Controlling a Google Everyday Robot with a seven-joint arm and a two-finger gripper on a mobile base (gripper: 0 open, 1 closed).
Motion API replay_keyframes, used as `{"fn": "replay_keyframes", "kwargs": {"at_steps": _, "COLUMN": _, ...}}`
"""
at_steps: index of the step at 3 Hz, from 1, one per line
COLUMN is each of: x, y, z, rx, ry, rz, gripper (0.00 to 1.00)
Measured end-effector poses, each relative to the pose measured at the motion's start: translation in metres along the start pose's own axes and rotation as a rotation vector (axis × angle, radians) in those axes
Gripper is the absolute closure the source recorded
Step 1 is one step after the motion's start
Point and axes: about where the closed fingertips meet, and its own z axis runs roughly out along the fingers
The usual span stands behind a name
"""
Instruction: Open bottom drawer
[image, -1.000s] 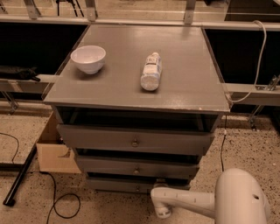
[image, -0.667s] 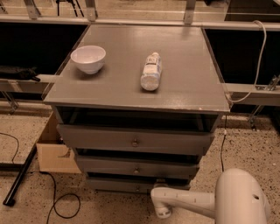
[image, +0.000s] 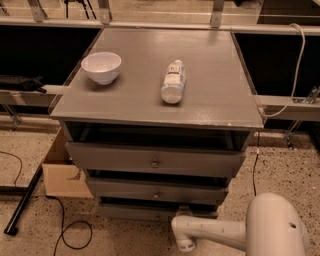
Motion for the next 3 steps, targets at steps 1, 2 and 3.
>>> {"fn": "replay_keyframes", "kwargs": {"at_steps": 1, "x": 0.0008, "y": 0.0199, "z": -0.0101, "rx": -0.015, "ry": 0.019, "rz": 0.015, "gripper": 1.0}}
{"fn": "replay_keyframes", "kwargs": {"at_steps": 2, "x": 0.0008, "y": 0.0199, "z": -0.0101, "rx": -0.015, "ry": 0.019, "rz": 0.015, "gripper": 1.0}}
{"fn": "replay_keyframes", "kwargs": {"at_steps": 3, "x": 0.001, "y": 0.0233, "z": -0.0101, "rx": -0.013, "ry": 0.023, "rz": 0.009, "gripper": 1.0}}
